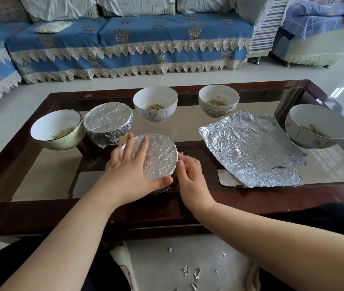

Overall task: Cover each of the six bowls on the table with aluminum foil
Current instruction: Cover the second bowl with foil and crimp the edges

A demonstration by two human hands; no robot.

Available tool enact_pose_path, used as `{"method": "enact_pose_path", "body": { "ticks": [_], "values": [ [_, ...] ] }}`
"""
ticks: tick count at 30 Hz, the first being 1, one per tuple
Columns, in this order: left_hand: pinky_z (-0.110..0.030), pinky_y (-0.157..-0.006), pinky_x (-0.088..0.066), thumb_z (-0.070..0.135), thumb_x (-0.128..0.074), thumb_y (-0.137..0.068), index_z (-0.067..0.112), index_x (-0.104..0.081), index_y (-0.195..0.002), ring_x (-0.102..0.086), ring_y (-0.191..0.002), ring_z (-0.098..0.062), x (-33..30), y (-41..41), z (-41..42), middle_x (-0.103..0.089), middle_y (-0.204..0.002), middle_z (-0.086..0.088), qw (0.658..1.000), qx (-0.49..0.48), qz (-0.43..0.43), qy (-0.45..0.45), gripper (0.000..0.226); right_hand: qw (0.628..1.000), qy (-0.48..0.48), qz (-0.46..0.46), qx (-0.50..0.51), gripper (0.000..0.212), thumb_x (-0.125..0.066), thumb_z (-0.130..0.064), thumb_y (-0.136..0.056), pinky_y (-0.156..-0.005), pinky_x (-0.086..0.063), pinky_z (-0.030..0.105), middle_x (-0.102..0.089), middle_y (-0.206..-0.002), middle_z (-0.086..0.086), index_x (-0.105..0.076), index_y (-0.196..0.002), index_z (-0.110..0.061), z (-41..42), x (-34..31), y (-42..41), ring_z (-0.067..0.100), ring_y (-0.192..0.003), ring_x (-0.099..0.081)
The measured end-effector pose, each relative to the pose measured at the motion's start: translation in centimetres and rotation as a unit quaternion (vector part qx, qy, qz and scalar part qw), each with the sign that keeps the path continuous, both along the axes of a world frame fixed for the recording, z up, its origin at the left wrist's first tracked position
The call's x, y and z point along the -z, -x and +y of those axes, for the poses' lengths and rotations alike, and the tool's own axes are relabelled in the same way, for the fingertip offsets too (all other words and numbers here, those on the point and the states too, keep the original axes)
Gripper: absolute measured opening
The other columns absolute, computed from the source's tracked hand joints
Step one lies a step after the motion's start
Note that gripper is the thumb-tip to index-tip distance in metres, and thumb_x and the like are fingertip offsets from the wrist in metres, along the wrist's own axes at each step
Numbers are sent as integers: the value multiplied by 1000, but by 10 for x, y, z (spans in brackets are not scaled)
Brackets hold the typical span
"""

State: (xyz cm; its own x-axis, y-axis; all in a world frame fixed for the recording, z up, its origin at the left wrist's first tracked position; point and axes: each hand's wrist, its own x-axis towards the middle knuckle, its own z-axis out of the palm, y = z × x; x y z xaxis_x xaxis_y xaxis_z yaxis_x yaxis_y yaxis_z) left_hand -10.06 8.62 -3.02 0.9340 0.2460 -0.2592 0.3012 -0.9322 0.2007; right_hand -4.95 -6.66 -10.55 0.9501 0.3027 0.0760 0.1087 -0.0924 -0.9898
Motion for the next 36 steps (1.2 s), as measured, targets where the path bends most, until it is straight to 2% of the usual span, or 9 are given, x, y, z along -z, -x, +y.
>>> {"method": "enact_pose_path", "body": {
  "ticks": [2,4,7,12,17,20,25,33,36],
  "values": [
    [-51,-121,-5,97,-22,-44,38,22,-153,19,-149,-29,6,0,-1,36,-159,3,1000,-1,-16,-6,132,1000,-16,9,15,22,-43,-24,-102,-104,-38,20,-52,-120,-13,-53,-118,-36,6,1,2,0,-119,-49],
    [-52,-120,-5,97,-21,-45,36,23,-153,20,-149,-29,11,-1,-4,37,-158,3,1000,-3,-28,-11,132,997,-50,44,42,13,-46,-25,-101,-100,-45,29,-59,-116,-7,-50,-107,-35,12,4,3,7,-112,-56],
    [-52,-120,-7,96,-22,-47,35,23,-153,17,-148,-31,14,-1,-8,36,-158,2,999,-7,-39,-19,131,993,-74,70,66,6,-46,-26,-101,-91,-48,24,-63,-107,-6,-51,-100,-29,15,3,4,8,-105,-60],
    [-52,-120,-9,98,-17,-45,34,23,-153,13,-148,-33,18,0,-10,33,-160,1,997,-8,-60,-38,131,986,-76,109,105,10,-45,-28,-102,-86,-46,22,-62,-100,-6,-51,-93,-27,21,0,3,7,-96,-59],
    [-52,-119,-9,98,-19,-47,35,22,-154,15,-148,-33,23,-1,-11,30,-161,2,997,-13,-73,-35,131,980,-62,137,134,10,-49,-27,-100,-87,-47,25,-62,-96,-7,-54,-92,-23,23,0,-6,9,-95,-59],
    [-52,-119,-9,98,-18,-46,34,21,-154,14,-148,-34,24,-1,-12,28,-162,1,996,-16,-78,-37,132,975,-55,162,141,10,-54,-30,-97,-93,-50,35,-66,-99,-2,-59,-94,-21,24,4,-12,15,-99,-62],
    [-52,-119,-9,98,-19,-46,34,21,-154,13,-148,-34,24,0,-13,27,-162,0,996,-24,-84,-33,132,963,-71,222,137,8,-58,-23,-93,-89,-54,40,-69,-97,6,-62,-96,-16,26,6,-17,20,-92,-65],
    [-52,-119,-7,97,-18,-44,33,20,-155,14,-148,-35,21,-1,-17,24,-163,0,996,-39,-80,-15,133,971,-14,206,124,8,-66,-11,-88,-85,-55,38,-70,-97,14,-64,-96,-10,21,0,-31,18,-81,-63],
    [-52,-119,-7,100,-16,-45,32,18,-155,13,-149,-35,21,-1,-17,23,-164,0,996,-48,-82,1,134,974,10,201,104,5,-64,-6,-90,-81,-55,34,-70,-87,8,-65,-91,-11,18,-2,-35,16,-76,-63]
  ]
}}
